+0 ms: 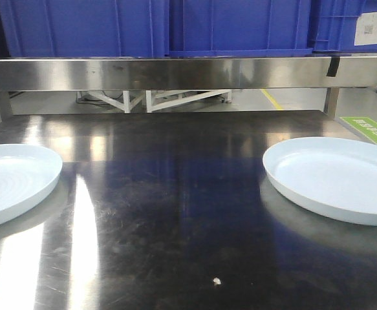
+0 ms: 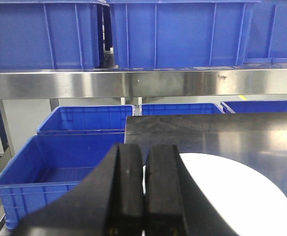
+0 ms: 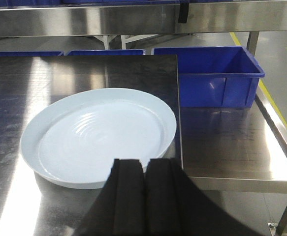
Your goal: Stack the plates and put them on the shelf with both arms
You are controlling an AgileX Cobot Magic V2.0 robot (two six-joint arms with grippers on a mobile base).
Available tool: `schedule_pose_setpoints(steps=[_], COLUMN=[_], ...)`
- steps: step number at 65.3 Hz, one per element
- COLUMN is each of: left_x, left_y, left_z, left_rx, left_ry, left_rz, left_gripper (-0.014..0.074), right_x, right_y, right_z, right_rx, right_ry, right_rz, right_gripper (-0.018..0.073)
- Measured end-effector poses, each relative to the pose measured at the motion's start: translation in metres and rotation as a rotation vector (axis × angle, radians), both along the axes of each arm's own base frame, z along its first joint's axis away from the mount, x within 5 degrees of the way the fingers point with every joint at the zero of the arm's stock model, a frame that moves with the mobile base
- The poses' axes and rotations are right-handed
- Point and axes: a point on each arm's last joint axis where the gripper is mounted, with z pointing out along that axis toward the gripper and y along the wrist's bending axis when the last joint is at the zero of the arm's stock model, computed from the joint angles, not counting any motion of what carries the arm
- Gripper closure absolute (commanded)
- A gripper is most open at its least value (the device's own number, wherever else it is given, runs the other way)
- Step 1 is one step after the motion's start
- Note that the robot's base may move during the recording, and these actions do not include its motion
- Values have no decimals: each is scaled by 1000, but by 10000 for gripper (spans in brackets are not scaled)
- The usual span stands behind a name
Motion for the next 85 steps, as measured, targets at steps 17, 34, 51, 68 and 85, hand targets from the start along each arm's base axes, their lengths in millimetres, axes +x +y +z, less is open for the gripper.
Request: schedule_pose_setpoints(steps=[17, 34, 51, 68, 85], left_x=[0, 0, 0, -8, 17], left_y=[0, 0, 0, 2, 8], left_z=[0, 0, 0, 64, 197], left_rx=[0, 0, 2, -35, 36], left_ry=[0, 0, 0, 107, 265], left_rz=[0, 0, 0, 24, 94], left_gripper=[512, 512, 512, 512, 512], right_x=[0, 0, 0, 0, 0], right_y=[0, 0, 0, 0, 0], right_z=[0, 0, 0, 0, 0], right_rx=[0, 0, 0, 0, 0], right_ry=[0, 0, 0, 0, 0], right_rz=[0, 0, 0, 0, 0], right_gripper=[528, 528, 528, 528, 528])
